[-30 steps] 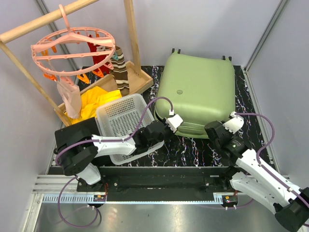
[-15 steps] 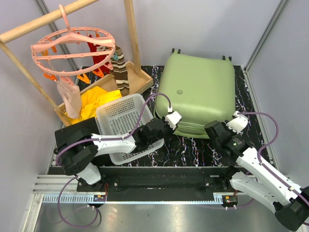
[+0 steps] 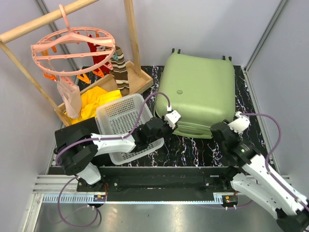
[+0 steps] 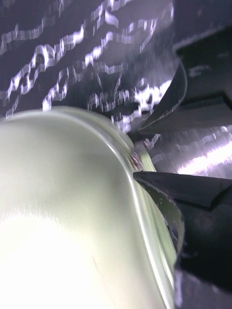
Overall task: Open, take out, and arrange the luggage
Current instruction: Unzip the luggage
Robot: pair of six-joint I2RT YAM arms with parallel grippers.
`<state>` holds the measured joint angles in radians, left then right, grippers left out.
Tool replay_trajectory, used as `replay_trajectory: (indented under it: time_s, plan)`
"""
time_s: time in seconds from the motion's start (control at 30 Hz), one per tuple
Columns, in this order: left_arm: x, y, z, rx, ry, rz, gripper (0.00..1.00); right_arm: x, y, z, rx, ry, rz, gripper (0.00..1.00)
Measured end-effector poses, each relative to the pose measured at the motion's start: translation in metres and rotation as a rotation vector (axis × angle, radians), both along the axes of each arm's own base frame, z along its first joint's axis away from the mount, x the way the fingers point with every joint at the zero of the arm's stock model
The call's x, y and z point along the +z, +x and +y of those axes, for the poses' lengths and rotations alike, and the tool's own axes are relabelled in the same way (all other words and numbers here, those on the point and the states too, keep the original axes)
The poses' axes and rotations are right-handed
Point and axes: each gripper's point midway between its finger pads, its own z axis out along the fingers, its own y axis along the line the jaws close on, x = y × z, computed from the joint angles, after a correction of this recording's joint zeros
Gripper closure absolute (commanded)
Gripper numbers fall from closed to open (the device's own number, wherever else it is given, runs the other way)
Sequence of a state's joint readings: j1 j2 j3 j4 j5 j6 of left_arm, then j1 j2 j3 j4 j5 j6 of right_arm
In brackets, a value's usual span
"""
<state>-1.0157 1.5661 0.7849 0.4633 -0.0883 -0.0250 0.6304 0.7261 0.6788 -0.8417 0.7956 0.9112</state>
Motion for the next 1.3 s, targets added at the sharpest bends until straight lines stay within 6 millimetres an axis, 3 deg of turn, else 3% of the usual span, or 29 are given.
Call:
replay_trajectory:
  time_s: [0.23,0.47,0.57,1.03,1.3]
  plan:
    - [0.000,0.000,0.000,-0.003,-0.003,0.005,1.00,0.019,-0.012,0.008,0.086,0.146,-0.121,0.52]
    - [0.000,0.000,0.000,-0.003,-0.003,0.005,1.00,-0.029,0.000,0.023,0.116,-0.003,0.124,0.49]
    - [0.000,0.000,0.000,-0.003,-0.003,0.006,1.00,-0.037,0.001,0.023,0.118,-0.028,0.163,0.48]
    - [0.000,0.000,0.000,-0.006,-0.006,0.010,1.00,-0.004,0.003,0.011,0.070,0.016,0.001,0.53]
    - [0.000,0.000,0.000,-0.009,-0.006,0.012,1.00,-0.014,0.005,0.012,0.076,-0.018,0.046,0.55]
